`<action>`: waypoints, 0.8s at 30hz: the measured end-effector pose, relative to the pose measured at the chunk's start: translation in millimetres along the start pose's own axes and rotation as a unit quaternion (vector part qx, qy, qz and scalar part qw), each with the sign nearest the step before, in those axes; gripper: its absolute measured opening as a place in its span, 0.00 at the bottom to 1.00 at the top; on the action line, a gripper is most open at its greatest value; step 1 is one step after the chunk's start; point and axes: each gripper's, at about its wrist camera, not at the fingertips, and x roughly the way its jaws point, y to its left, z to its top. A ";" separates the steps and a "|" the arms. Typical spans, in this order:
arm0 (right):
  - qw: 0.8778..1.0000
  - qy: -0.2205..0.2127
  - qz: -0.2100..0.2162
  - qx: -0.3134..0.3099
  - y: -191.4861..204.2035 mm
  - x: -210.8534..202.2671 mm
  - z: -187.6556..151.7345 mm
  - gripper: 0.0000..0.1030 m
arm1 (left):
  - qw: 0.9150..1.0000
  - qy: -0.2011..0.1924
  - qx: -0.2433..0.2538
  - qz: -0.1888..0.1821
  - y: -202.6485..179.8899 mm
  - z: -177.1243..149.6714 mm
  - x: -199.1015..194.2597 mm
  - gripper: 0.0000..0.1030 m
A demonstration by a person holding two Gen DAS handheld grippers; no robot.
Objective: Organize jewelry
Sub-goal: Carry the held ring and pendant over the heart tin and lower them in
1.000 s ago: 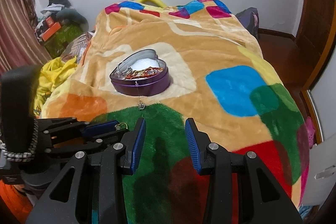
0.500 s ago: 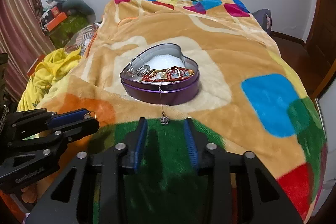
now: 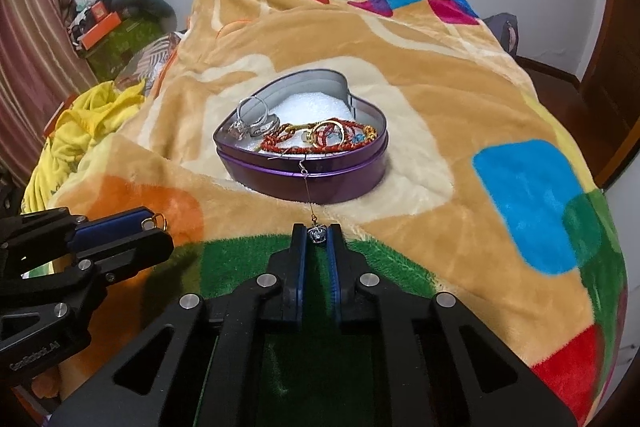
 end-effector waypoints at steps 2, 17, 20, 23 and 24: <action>1.000 -0.008 -0.001 -0.003 2.7 -5.2 0.9 0.08 | 1.000 -0.002 -0.002 0.000 0.9 0.4 -2.2 0.20; 0.998 -0.067 0.007 -0.007 5.9 -30.5 33.8 0.09 | 0.999 -0.044 0.006 0.004 1.0 37.8 -20.0 0.20; 0.997 -0.073 0.010 -0.009 6.8 -29.4 38.1 0.09 | 0.999 -0.050 0.008 0.004 1.2 45.2 -19.8 0.20; 0.997 -0.082 0.013 -0.011 6.8 -31.6 41.9 0.09 | 0.998 -0.057 0.008 0.004 1.6 52.7 -19.2 0.20; 0.996 -0.085 0.014 -0.011 6.2 -32.4 42.9 0.08 | 0.998 -0.058 0.007 0.004 1.9 54.4 -18.5 0.20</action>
